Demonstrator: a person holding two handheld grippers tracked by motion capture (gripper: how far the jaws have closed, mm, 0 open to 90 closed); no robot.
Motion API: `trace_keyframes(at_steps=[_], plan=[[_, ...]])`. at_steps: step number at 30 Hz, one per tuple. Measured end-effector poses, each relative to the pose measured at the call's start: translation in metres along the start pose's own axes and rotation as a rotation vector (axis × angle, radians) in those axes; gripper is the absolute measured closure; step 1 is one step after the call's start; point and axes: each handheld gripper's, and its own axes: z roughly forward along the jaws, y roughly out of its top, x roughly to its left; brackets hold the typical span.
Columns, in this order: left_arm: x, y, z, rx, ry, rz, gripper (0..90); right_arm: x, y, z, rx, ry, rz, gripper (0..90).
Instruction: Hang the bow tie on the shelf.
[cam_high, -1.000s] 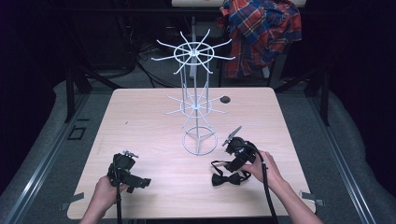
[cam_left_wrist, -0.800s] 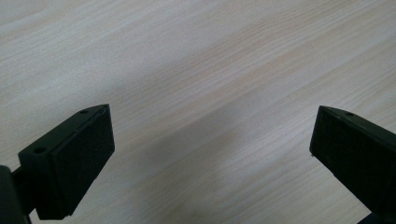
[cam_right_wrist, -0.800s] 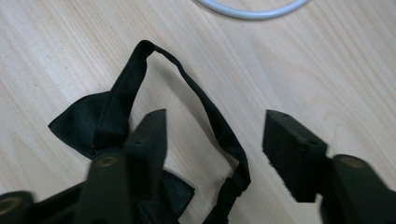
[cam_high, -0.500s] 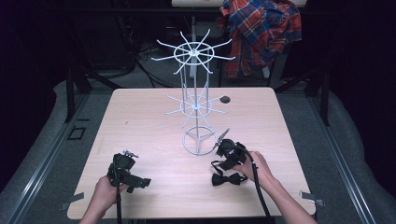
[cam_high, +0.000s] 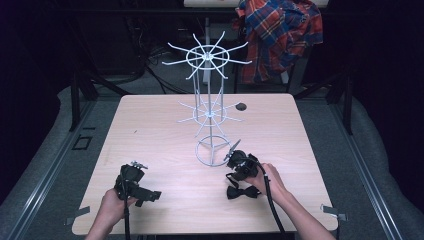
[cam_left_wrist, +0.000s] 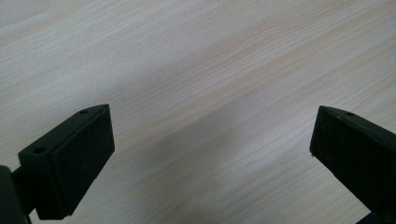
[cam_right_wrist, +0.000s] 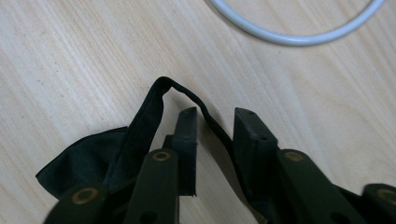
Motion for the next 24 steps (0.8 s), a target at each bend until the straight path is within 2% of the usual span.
trace_keyframes(at_steps=[7,10,12,16,17,19,24], plan=[[0.000,0.000,0.000,-0.001,-0.001,0.002,0.0,0.003,0.000,-0.002,-0.001,-0.021,-0.010,85.0],[0.001,0.000,0.000,0.000,-0.001,0.005,0.0,0.004,0.000,-0.004,-0.026,-0.021,-0.004,87.7],[0.000,0.000,0.000,-0.001,-0.002,0.003,0.0,0.002,-0.002,-0.009,-0.050,-0.019,0.000,88.8],[0.000,0.000,0.000,-0.002,-0.003,0.003,0.0,-0.001,-0.003,-0.015,-0.059,-0.021,0.013,89.0],[0.000,0.000,0.000,-0.001,-0.004,0.004,0.0,-0.001,-0.004,-0.015,-0.077,-0.007,0.028,89.1],[0.001,0.000,0.000,-0.001,-0.004,0.004,0.0,-0.004,-0.006,-0.021,-0.079,-0.019,0.030,89.2],[0.000,0.000,0.000,-0.001,-0.005,0.003,0.0,-0.009,-0.008,-0.037,-0.134,-0.030,0.054,89.3]])
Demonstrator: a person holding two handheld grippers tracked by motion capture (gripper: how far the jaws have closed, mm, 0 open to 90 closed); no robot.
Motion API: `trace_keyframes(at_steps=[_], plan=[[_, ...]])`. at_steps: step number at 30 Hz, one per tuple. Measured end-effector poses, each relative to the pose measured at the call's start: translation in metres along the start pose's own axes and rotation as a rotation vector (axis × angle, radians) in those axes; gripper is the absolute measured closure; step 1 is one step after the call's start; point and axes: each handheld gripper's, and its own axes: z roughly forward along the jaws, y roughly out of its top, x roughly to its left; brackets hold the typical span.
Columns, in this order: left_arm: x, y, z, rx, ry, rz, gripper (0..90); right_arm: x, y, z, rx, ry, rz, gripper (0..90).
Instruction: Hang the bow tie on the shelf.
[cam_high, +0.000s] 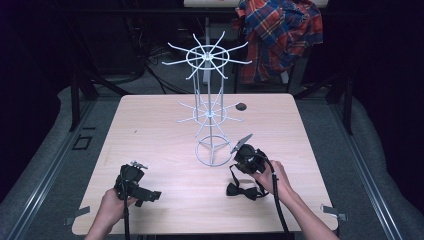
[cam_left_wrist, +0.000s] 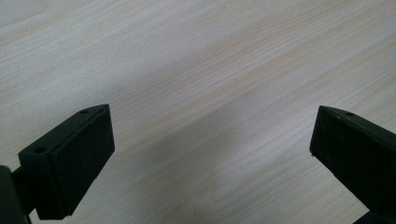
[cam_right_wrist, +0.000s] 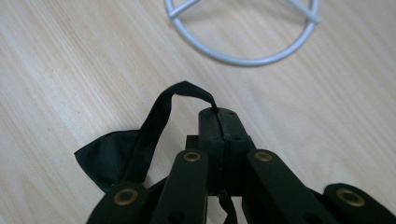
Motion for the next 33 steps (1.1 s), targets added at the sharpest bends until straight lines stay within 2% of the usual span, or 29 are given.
trace_keyframes(at_steps=[2,8,15,18,22,33], plan=[[0.000,0.000,0.000,0.000,0.001,0.000,0.0,-0.002,0.000,-0.007,-0.039,0.000,0.010,89.3],[0.000,0.000,0.000,0.003,0.001,0.002,0.0,-0.008,-0.002,-0.024,-0.089,-0.017,0.032,89.4],[0.000,0.000,0.000,0.003,0.002,0.002,0.0,-0.011,-0.003,-0.039,-0.106,-0.038,0.028,89.4],[0.000,0.000,0.000,0.004,0.002,0.005,0.0,-0.010,-0.003,-0.044,-0.143,-0.040,0.035,89.4],[-0.001,0.001,0.000,0.003,0.001,0.006,0.0,-0.011,-0.002,-0.052,-0.155,-0.045,0.028,89.4],[-0.001,0.000,0.000,0.003,0.003,0.011,0.0,-0.019,-0.004,-0.066,-0.192,-0.075,0.058,89.4]])
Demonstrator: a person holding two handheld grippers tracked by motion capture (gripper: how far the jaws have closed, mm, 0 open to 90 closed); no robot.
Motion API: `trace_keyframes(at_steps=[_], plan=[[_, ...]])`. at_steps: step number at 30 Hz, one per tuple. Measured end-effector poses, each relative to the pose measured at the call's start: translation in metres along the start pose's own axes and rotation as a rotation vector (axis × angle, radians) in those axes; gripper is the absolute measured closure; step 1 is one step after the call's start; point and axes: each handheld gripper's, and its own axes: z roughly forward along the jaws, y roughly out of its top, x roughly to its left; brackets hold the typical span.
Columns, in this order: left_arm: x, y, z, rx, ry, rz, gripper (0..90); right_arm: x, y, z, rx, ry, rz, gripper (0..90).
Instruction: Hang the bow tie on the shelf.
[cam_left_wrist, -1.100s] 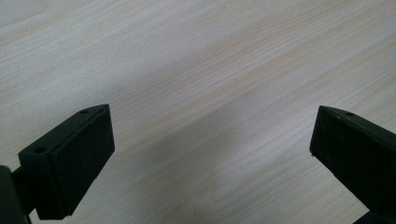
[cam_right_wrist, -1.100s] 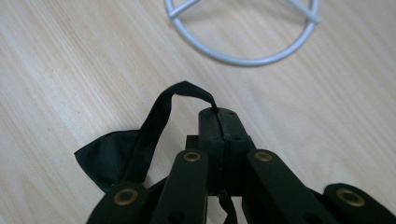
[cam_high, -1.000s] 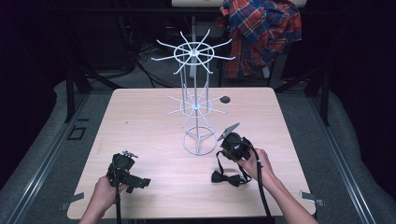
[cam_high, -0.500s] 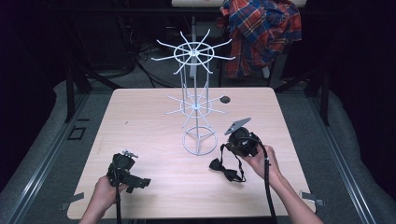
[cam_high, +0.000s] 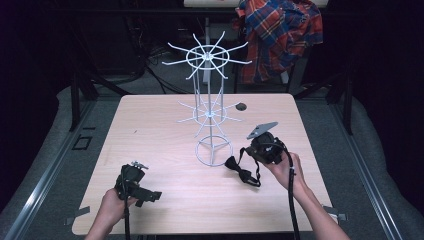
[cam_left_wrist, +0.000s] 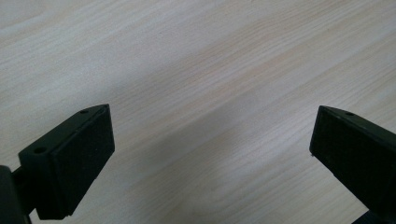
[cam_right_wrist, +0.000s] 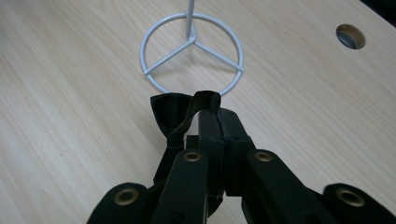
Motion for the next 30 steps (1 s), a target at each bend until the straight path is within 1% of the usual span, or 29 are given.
trace_keyframes(at_steps=[4,8,12,13,15,17,21,23,30], plan=[[0.001,-0.001,-0.001,-0.004,-0.001,-0.013,0.0,-0.002,0.002,-0.003,-0.009,-0.006,0.004,89.4],[0.001,0.000,0.000,-0.003,-0.002,-0.011,0.0,-0.003,0.004,-0.004,-0.014,-0.013,0.003,89.5],[0.000,0.000,0.000,-0.002,0.000,-0.004,0.0,-0.004,0.005,-0.006,-0.024,-0.008,0.006,89.4],[0.000,0.000,0.000,-0.002,0.001,-0.004,0.0,-0.004,0.006,-0.007,-0.023,-0.014,0.005,89.5],[0.000,-0.001,0.000,-0.003,-0.003,-0.010,0.0,-0.004,0.007,-0.008,-0.032,-0.006,0.007,89.5],[0.000,-0.001,0.000,-0.004,-0.003,-0.011,0.0,-0.003,0.008,-0.010,-0.035,-0.009,0.005,89.5],[0.001,-0.001,0.000,0.000,-0.005,-0.012,0.0,-0.004,0.012,-0.014,-0.037,-0.019,-0.006,89.6],[0.001,-0.001,0.000,0.002,-0.005,-0.012,0.0,-0.004,0.013,-0.016,-0.049,-0.023,-0.003,89.6],[0.001,-0.001,0.000,0.002,-0.006,-0.011,0.1,-0.007,0.019,-0.021,-0.062,-0.040,-0.006,89.6]])
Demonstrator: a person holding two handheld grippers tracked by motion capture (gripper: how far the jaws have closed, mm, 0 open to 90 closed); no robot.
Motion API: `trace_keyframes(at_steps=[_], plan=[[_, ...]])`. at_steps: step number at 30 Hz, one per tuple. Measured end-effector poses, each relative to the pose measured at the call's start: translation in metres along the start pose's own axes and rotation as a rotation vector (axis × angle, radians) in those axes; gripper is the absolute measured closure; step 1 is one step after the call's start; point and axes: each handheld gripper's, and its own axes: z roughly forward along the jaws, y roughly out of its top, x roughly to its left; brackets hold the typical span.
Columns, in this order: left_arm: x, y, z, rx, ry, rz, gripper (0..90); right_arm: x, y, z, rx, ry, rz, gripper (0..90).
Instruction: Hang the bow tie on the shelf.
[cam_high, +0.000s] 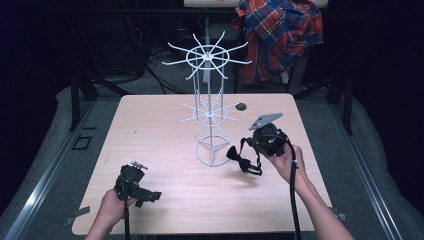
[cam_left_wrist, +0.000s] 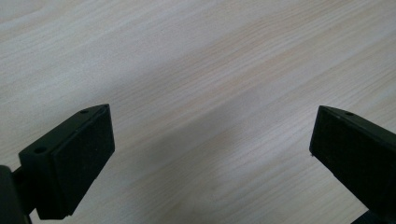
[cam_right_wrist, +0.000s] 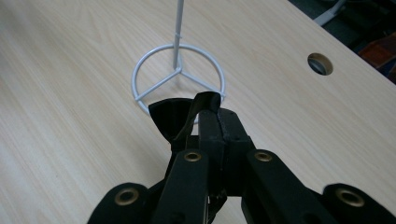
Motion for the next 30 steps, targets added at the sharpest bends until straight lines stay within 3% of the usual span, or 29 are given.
trace_keyframes(at_steps=[16,30], plan=[[-0.003,0.001,0.000,-0.005,-0.003,0.008,0.1,-0.007,0.025,-0.021,-0.068,-0.060,-0.023,89.7],[-0.001,-0.001,-0.001,-0.004,-0.003,0.003,0.1,-0.014,0.047,-0.029,-0.074,-0.107,-0.049,89.8]])
